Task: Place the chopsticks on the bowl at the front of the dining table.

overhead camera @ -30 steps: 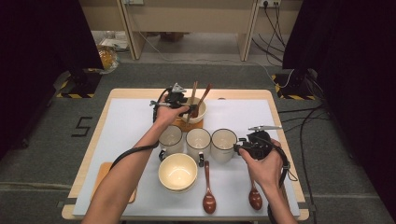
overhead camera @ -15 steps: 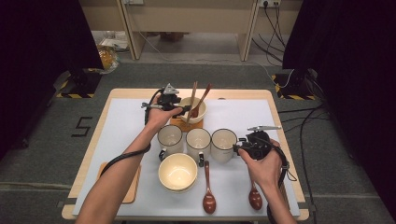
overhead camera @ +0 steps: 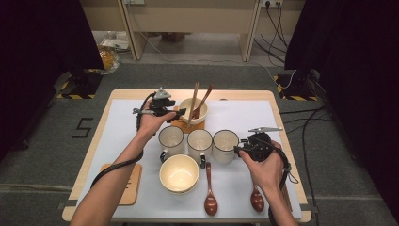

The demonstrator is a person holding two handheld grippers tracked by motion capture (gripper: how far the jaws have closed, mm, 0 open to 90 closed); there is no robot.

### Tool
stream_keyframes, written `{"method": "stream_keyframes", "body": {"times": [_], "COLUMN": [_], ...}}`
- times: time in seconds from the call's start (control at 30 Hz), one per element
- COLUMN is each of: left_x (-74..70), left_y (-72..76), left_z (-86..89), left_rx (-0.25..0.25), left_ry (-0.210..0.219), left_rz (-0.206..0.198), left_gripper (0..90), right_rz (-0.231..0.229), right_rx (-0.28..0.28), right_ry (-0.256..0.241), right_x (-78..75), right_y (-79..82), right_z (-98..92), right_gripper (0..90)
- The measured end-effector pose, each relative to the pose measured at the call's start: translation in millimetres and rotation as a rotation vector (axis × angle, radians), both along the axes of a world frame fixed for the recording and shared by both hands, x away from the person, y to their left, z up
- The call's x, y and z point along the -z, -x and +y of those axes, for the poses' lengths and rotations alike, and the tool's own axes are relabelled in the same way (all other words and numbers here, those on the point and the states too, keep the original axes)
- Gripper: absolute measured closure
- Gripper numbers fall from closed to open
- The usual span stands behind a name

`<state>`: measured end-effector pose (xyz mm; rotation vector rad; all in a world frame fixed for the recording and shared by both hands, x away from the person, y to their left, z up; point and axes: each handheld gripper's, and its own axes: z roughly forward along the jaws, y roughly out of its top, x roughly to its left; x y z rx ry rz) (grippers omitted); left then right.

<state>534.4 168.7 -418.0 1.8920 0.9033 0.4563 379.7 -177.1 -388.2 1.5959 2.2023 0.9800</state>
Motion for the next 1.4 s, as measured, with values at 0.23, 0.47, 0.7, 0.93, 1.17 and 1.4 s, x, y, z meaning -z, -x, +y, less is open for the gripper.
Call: {"method": "stream_keyframes", "body": {"times": [0.23, 0.47, 0.7, 0.93, 1.17, 1.4], "left_x": [-1.3, -1.5, -1.4, -2.1, -5.8, -1.2], "left_y": [15.3, 29.6, 40.8, 51.5, 60.5, 67.3], "left_z": [12.9, 24.7, 34.7, 43.0, 45.3, 44.7], "left_rx": [-0.013, -0.019, -0.036, -0.052, -0.046, -0.041], "left_ry": [0.028, 0.049, 0.08, 0.088, 0.085, 0.079], "left_rz": [0.001, 0.003, 0.003, 0.003, -0.004, 0.0], "left_gripper": [30.7, 27.9, 25.8, 24.8, 24.1, 23.7], "right_rz": [-0.009, -0.008, -0.018, -0.021, -0.023, -0.016], "right_rx": [-0.002, -0.003, -0.004, 0.001, 0.008, 0.015], "right_ry": [-0.005, -0.007, -0.009, -0.016, -0.025, -0.029], "right_x": [-2.7, -2.1, -4.2, -6.1, -7.6, -5.8], "right_y": [1.4, 1.0, 0.7, 1.9, 1.9, 0.6], "right_z": [0.3, -0.2, -0.5, -3.4, -6.5, -7.6], "right_gripper": [55.2, 54.9, 54.6, 54.4, 54.3, 54.2]}}
